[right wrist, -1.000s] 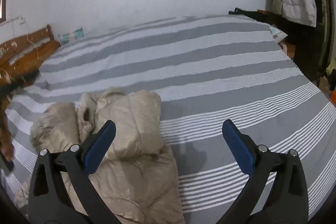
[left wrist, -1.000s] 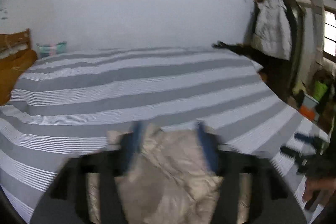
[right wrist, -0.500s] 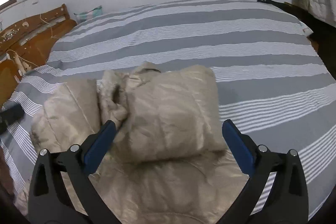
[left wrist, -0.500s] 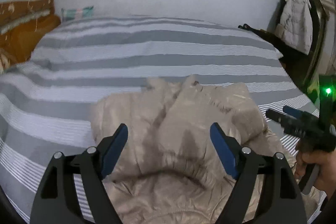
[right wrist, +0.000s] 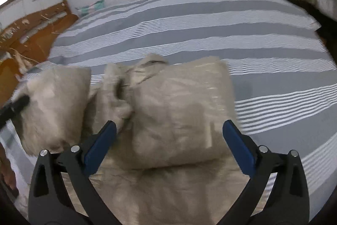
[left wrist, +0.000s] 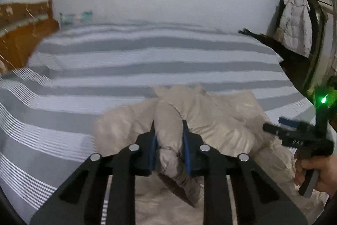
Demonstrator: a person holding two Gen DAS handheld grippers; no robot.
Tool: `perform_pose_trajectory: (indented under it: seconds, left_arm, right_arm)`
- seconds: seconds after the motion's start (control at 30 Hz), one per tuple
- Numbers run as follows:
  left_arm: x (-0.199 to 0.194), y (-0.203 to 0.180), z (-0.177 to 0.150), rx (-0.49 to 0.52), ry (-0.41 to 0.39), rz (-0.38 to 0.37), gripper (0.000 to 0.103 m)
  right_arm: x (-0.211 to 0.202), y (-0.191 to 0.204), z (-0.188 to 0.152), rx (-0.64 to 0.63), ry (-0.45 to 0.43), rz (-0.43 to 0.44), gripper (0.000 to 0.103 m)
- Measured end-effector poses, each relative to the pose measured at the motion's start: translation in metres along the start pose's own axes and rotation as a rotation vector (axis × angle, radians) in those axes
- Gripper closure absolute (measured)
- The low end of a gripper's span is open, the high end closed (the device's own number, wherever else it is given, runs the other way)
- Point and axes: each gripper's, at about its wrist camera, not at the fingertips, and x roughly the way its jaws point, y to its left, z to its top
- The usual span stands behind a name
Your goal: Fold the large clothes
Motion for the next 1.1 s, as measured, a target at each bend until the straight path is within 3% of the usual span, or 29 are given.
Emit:
perform_pose_trajectory:
  seconds: [0.1,0.17,0.23,0.27,0.37,0.43,0.5,0.53,0.63,0.7,0.8,0.93,0.97,1.0,1.03,1.07,1.1]
  left_arm:
    - [-0.029,0.037,0.024,-0.008,-0.054,0.042,0.082]
    - [-0.046,0.057,0.040,0.007,-0.073,0.067,0.082]
    - [-0.065,0.079,0.055,0.009,-0.098,0.102,0.082]
    - [-0.074,0.092,0.062,0.008,-0.092,0.112,0.082]
    - [-0.091,0.121,0.069,0.003,-0.097,0.167,0.082]
    - [-0.099,0.142,0.070,-0.011,-0.089,0.208,0.082]
    - [-0.103,0.158,0.068,-0.025,-0.066,0.235,0.081]
    - [-0.106,0.163,0.066,-0.032,-0.070,0.249,0.081]
    - [-0.108,0.160,0.062,-0.024,-0.063,0.239,0.081]
    - [-0.103,0.141,0.059,-0.004,-0.054,0.218,0.081]
    - [-0.084,0.096,0.058,0.031,-0.028,0.170,0.079]
    - [-0.035,0.017,0.063,0.033,0.009,0.056,0.076]
    - [-0.018,-0.006,0.065,0.032,0.034,-0.007,0.070]
    - [-0.001,-0.030,0.068,0.007,0.063,-0.131,0.060]
    - [0.011,-0.054,0.071,-0.011,0.096,-0.230,0.038]
    - [0.016,-0.076,0.072,0.013,0.102,-0.247,0.028]
    - [0.014,-0.101,0.073,0.075,0.079,-0.244,0.024]
  right_arm:
    - [0.023,0.022,0.000,-0.001,0.029,0.044,0.011]
    - [0.046,0.036,0.000,0.016,0.081,0.085,0.022]
    - [0.057,0.051,0.002,0.002,0.088,0.097,0.072]
    - [0.056,0.059,0.003,-0.015,0.073,0.096,0.087]
    - [0.038,0.104,0.012,-0.117,-0.030,0.136,0.090]
    - [0.038,0.134,0.013,-0.187,-0.012,0.215,0.083]
    - [0.036,0.154,0.014,-0.210,0.026,0.337,0.032]
    - [0.025,0.160,0.015,-0.225,-0.022,0.349,0.014]
    - [-0.010,0.145,0.026,-0.124,-0.159,0.316,0.013]
    - [-0.028,0.125,0.035,-0.056,-0.220,0.223,0.013]
    - [-0.052,0.094,0.045,-0.007,-0.274,0.082,0.009]
    - [-0.082,0.041,0.055,0.051,-0.321,-0.019,0.006]
    - [-0.092,0.023,0.058,0.063,-0.333,-0.050,0.005]
    - [-0.101,0.005,0.058,0.070,-0.339,-0.071,0.003]
    - [-0.108,-0.008,0.059,0.079,-0.343,-0.098,0.003]
    - [-0.111,-0.020,0.059,0.092,-0.340,-0.119,0.003]
    - [-0.116,-0.036,0.057,0.102,-0.326,-0.124,0.003]
